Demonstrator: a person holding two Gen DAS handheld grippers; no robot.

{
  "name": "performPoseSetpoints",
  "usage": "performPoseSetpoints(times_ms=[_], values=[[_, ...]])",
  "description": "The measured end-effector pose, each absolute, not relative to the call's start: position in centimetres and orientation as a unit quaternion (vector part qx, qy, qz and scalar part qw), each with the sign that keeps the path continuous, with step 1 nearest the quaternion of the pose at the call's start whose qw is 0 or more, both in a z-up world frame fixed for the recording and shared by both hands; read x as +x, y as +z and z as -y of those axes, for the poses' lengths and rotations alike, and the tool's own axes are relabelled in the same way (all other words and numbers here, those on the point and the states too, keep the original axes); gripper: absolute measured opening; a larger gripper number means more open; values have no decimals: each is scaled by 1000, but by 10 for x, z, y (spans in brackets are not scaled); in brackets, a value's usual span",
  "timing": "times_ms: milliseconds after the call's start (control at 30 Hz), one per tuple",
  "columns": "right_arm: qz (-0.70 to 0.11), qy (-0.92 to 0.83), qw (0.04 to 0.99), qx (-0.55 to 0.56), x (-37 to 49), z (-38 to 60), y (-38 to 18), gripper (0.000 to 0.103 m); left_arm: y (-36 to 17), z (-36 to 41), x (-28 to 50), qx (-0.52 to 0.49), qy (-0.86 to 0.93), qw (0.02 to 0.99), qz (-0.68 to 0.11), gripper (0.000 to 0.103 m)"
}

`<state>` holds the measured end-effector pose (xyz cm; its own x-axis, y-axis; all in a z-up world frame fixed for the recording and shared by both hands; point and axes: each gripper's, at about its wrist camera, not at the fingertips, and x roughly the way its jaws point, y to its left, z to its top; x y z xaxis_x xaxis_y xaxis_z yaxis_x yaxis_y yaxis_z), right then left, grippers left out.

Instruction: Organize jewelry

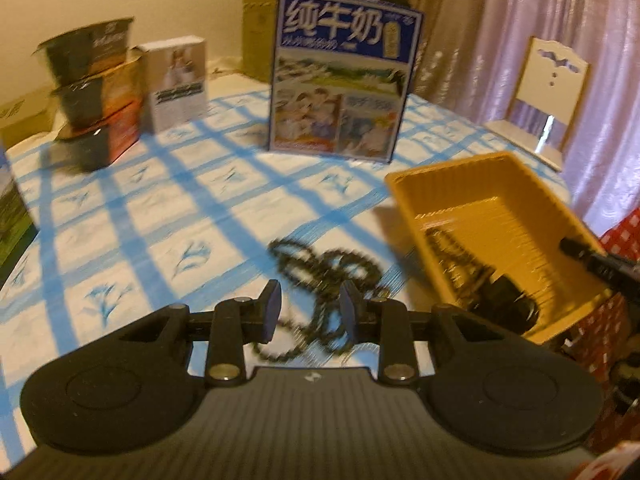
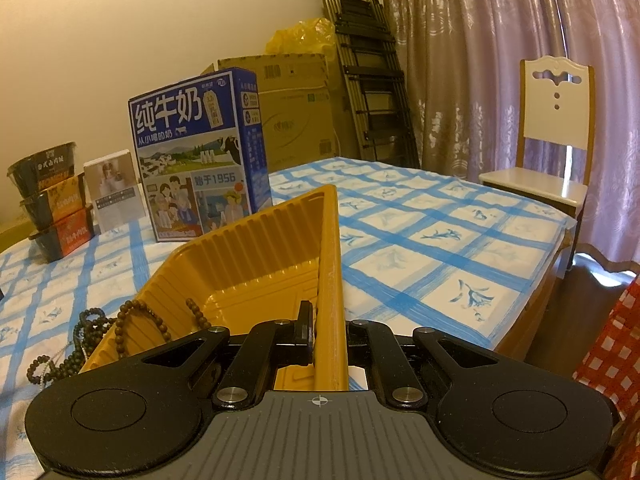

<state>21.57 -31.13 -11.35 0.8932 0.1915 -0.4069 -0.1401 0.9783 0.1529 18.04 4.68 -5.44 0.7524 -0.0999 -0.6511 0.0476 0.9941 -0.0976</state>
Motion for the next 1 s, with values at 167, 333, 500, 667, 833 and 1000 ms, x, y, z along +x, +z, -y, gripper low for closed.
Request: performPoseSetpoints(times_ms=[167,333,500,667,833,1000], values=[[-215,85,971,58,215,311,-114,7,-71,-55,169,-48,-26,928,-369,28],[-215,85,971,59,215,311,-114,7,-82,-53,161,-56,-26,923,-381,28],[-216,85,971,58,214,312,-115,7,-90,-46,163,-53,-24,920,-387,28],[-216,84,971,59,213,312,-115,7,-99,-39,170,-54,-22,916,-397,28],[-216,84,971,59,214,312,-115,7,-109,-35,179,-54,-16,912,-407,28],[-215,84,971,59,214,312,-115,7,-117,-35,189,-67,-3,906,-417,29]])
